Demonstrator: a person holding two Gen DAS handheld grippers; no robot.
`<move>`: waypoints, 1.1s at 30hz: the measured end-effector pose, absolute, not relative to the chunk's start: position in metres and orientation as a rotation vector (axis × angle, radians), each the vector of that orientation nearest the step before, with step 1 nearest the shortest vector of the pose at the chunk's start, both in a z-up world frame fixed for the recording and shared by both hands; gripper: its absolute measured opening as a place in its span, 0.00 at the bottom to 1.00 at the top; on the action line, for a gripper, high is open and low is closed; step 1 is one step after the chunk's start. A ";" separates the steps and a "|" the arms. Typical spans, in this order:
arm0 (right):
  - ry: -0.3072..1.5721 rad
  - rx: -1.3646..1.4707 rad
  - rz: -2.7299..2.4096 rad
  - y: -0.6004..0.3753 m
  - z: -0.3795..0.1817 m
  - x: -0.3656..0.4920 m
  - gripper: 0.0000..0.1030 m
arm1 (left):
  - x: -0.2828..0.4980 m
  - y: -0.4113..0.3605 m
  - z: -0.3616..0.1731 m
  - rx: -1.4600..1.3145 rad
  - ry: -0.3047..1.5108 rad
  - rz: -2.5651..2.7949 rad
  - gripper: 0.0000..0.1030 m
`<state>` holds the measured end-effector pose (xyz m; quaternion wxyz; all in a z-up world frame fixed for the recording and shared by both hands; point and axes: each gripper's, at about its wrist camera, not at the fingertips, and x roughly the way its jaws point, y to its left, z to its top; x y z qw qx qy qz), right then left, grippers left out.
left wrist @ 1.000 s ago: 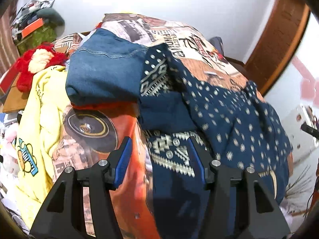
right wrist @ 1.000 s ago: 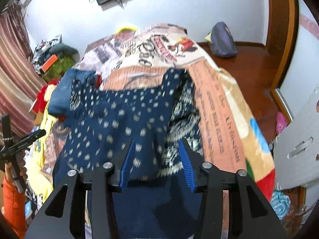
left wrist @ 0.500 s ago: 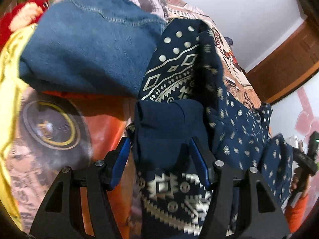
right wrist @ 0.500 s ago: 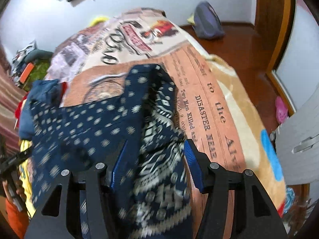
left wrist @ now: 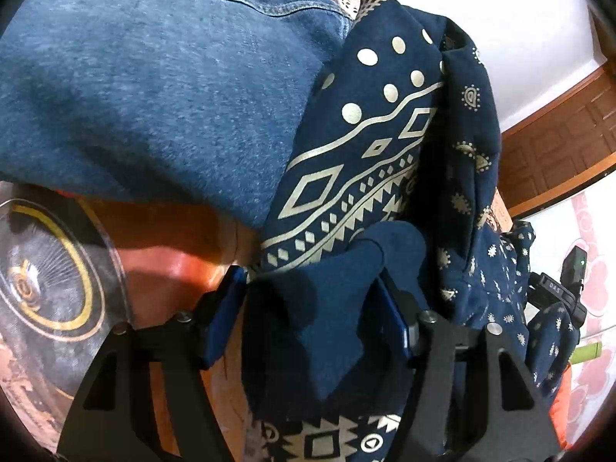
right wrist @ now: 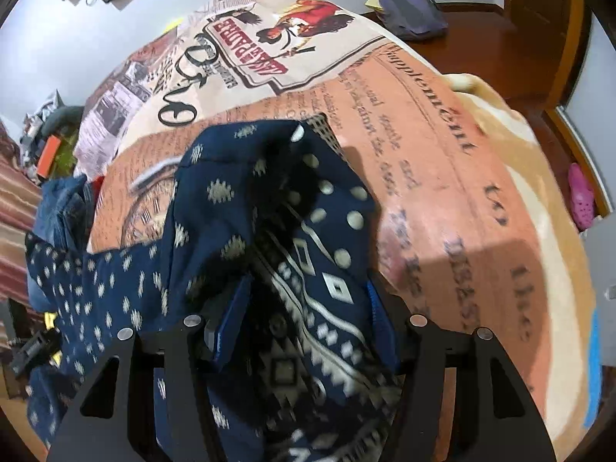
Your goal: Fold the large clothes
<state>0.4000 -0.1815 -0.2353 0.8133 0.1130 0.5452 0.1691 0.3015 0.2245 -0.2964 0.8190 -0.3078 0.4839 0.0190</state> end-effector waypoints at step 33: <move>0.795 0.243 0.516 -0.118 -0.069 0.406 0.09 | 0.308 0.201 -0.099 -0.349 0.655 0.022 0.18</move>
